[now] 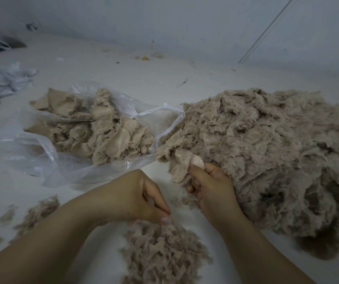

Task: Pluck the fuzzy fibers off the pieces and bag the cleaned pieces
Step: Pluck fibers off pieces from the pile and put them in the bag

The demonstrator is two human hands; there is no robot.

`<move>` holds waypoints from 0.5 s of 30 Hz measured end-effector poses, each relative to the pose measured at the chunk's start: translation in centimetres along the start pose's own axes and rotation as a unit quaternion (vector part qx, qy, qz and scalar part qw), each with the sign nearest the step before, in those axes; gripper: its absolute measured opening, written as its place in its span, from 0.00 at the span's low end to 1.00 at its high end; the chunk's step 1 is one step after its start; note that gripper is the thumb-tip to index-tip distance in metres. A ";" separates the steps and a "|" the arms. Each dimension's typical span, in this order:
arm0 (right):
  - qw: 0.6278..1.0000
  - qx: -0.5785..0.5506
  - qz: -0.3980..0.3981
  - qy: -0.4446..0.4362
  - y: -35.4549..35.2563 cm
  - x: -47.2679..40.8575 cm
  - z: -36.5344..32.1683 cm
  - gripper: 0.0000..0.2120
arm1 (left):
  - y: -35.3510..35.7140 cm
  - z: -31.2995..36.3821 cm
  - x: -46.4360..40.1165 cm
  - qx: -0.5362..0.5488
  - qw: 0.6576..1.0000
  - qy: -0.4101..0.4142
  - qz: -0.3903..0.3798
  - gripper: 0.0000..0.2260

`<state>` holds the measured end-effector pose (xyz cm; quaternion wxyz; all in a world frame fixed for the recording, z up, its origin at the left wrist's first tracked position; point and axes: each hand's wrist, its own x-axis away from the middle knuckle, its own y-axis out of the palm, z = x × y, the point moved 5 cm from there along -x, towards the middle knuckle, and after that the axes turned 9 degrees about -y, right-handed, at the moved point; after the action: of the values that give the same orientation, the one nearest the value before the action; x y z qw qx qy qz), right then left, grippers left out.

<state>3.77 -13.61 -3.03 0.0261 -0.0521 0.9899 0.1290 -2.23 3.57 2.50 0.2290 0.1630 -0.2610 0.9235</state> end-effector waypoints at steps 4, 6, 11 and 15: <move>0.999 0.015 -0.042 -0.006 0.1 0.2 -0.1 0.22 | -0.8 2.0 -1.3 0.045 0.976 0.029 0.212 0.08; 0.998 0.020 -0.053 -0.005 0.1 0.3 -0.2 0.24 | -0.2 2.8 -2.3 0.046 0.963 0.036 0.263 0.12; 0.999 0.012 -0.035 -0.006 0.2 0.4 -0.4 0.12 | -0.1 2.8 -3.5 0.081 0.947 0.049 0.308 0.14; 1.000 -0.002 -0.010 0.010 0.3 0.3 -0.4 0.14 | -5.5 2.7 -2.1 -0.002 0.858 0.078 0.507 0.09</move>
<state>3.37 -13.43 -2.57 0.0177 -0.0632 0.9893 0.1306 2.84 5.57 6.02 -0.2509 -0.0653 -0.2907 0.9210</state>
